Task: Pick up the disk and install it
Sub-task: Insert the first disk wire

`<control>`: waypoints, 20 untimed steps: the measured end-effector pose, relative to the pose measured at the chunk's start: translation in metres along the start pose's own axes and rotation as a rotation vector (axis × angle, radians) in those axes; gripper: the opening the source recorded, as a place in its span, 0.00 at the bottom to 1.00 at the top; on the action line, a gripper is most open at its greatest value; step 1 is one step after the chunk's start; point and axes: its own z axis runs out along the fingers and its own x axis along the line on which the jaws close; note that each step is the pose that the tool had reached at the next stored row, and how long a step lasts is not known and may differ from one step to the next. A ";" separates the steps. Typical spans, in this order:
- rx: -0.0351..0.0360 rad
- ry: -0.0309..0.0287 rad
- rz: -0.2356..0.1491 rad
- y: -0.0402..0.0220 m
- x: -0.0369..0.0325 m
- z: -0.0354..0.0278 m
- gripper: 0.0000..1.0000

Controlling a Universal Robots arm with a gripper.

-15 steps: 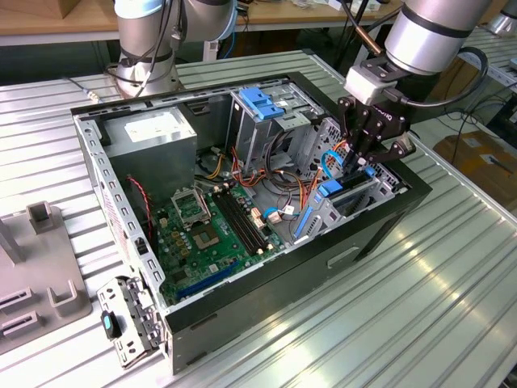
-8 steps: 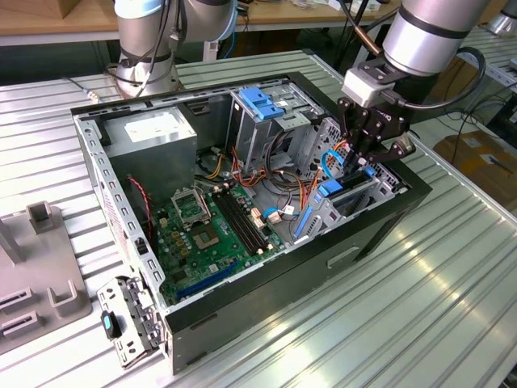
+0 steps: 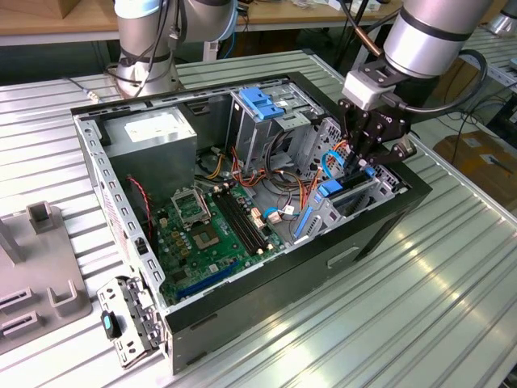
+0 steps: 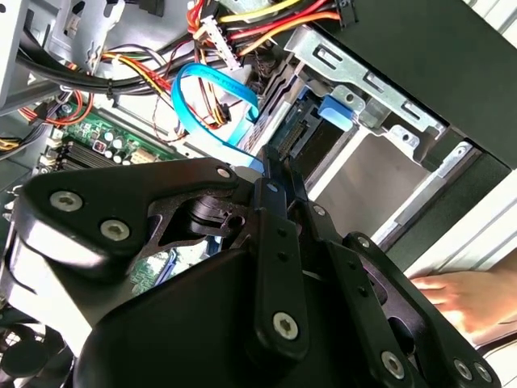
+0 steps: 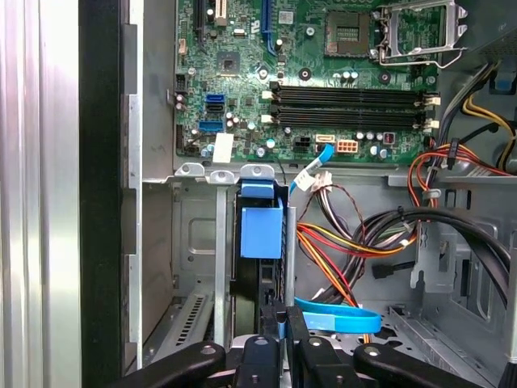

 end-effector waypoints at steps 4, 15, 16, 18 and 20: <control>0.0007 -0.0017 0.000 0.0003 0.0003 0.0000 0.16; 0.0007 -0.0017 0.000 -0.0002 0.0002 -0.0099 0.16; 0.0007 -0.0016 0.000 0.0000 0.0002 -0.0100 0.16; 0.0007 -0.0018 0.000 0.0005 0.0002 -0.0099 0.16; 0.0009 -0.0018 0.000 0.0012 0.0002 -0.0099 0.16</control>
